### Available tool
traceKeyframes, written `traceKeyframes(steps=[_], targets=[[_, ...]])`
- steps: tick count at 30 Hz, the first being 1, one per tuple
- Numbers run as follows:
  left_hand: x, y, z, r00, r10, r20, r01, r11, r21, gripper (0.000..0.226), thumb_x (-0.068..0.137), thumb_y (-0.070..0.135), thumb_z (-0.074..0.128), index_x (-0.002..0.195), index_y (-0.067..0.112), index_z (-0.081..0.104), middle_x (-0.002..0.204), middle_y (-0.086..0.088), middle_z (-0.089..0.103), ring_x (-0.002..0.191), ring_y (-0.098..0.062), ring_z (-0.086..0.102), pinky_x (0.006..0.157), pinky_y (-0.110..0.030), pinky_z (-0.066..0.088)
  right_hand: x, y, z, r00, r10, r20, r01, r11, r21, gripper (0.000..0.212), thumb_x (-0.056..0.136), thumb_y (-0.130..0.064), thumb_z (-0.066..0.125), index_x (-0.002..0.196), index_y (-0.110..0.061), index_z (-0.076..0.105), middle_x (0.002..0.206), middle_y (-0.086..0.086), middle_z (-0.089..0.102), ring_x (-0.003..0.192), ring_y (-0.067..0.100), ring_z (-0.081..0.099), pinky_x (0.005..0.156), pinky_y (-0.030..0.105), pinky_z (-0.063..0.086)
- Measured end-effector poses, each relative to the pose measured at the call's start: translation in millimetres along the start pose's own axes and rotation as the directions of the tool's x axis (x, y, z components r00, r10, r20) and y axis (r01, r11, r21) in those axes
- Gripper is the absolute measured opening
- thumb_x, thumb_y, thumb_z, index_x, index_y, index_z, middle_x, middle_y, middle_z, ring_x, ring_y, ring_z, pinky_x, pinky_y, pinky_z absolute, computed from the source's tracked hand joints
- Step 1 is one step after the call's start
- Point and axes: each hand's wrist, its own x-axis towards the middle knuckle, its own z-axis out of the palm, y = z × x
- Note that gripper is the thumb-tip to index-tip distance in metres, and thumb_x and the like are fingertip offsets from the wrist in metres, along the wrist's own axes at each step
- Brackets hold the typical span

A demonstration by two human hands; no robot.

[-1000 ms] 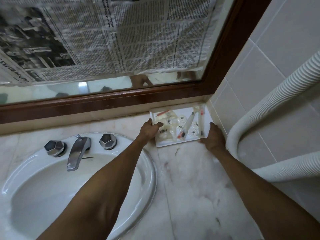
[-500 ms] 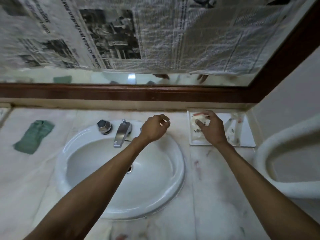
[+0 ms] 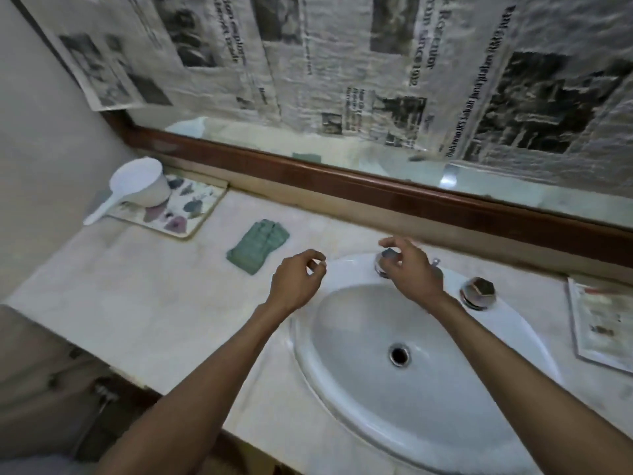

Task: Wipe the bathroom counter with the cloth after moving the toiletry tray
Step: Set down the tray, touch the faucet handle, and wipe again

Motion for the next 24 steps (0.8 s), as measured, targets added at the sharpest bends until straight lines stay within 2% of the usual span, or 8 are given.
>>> traceKeyframes(steps=[1,2,5,9,12,15,19,24], targets=[[5,-22,-16,1.0,-0.008,-0.012,0.008,1.0,0.0,0.023,0.092,0.041,0.057,0.108,0.033,0.07,0.088,0.013,0.07,0.083,-0.015,0.067,0.076,-0.031,0.052,4,-12,23,1.0,-0.014,0.026,0.015,1.0,-0.012,0.023,0.09,-0.024,0.065,0.113,-0.024,0.061,0.107,-0.007,0.061,0.079,0.005,0.06,0.075,0.011,0.046],[11,-43,-31,0.999,-0.02,-0.027,0.02,1.0,0.005,0.022,0.093,0.039,0.057,0.109,0.031,0.07,0.087,0.012,0.069,0.086,-0.015,0.068,0.073,-0.029,0.049,8,-22,45,0.998,-0.034,0.05,0.035,0.999,-0.018,0.024,0.09,-0.023,0.066,0.114,-0.023,0.061,0.113,-0.006,0.061,0.08,0.005,0.061,0.077,0.018,0.048],[30,-97,-70,0.995,-0.084,-0.059,0.086,0.996,0.039,0.027,0.094,0.033,0.057,0.117,0.025,0.069,0.093,0.008,0.069,0.097,-0.021,0.067,0.072,-0.027,0.042,24,-46,104,0.993,-0.017,0.117,0.023,0.999,-0.044,0.029,0.089,-0.021,0.066,0.117,-0.018,0.06,0.124,0.0,0.059,0.086,0.015,0.063,0.076,0.029,0.05],[66,-153,-92,0.985,-0.171,-0.01,0.171,0.985,0.034,0.04,0.094,0.03,0.057,0.131,0.017,0.061,0.12,-0.008,0.068,0.113,-0.031,0.063,0.086,-0.033,0.047,45,-63,164,0.988,0.066,0.137,-0.057,0.996,-0.072,0.035,0.09,-0.022,0.065,0.123,-0.015,0.057,0.125,0.004,0.058,0.096,0.019,0.059,0.088,0.034,0.048],[97,-181,-88,0.977,-0.211,0.004,0.211,0.977,0.034,0.048,0.094,0.033,0.059,0.137,0.012,0.052,0.125,-0.017,0.06,0.119,-0.036,0.056,0.096,-0.039,0.048,64,-62,199,0.985,0.096,0.144,-0.082,0.992,-0.097,0.04,0.09,-0.023,0.065,0.127,-0.014,0.054,0.13,0.008,0.055,0.11,0.024,0.057,0.095,0.036,0.046],[123,-196,-76,0.967,-0.254,-0.003,0.254,0.967,0.03,0.059,0.096,0.038,0.056,0.146,0.01,0.042,0.138,-0.018,0.049,0.129,-0.038,0.046,0.103,-0.044,0.042,83,-56,223,0.986,0.107,0.127,-0.09,0.988,-0.128,0.044,0.091,-0.025,0.064,0.131,-0.012,0.051,0.135,0.01,0.051,0.124,0.026,0.051,0.101,0.035,0.041],[147,-201,-59,0.979,-0.202,-0.031,0.205,0.971,0.12,0.069,0.096,0.047,0.054,0.152,0.012,0.033,0.148,-0.013,0.044,0.135,-0.036,0.039,0.104,-0.047,0.038,110,-44,243,0.995,0.059,0.083,-0.04,0.974,-0.223,0.051,0.094,-0.03,0.058,0.138,-0.008,0.046,0.147,0.012,0.041,0.136,0.03,0.039,0.11,0.042,0.035],[168,-211,-39,0.988,-0.113,-0.102,0.132,0.968,0.211,0.074,0.092,0.061,0.053,0.15,0.018,0.038,0.139,-0.009,0.05,0.127,-0.033,0.043,0.098,-0.047,0.038,132,-29,264,0.998,0.037,0.045,-0.016,0.913,-0.407,0.056,0.098,-0.037,0.046,0.145,-0.007,0.036,0.159,0.017,0.021,0.148,0.033,0.017,0.117,0.045,0.02]])
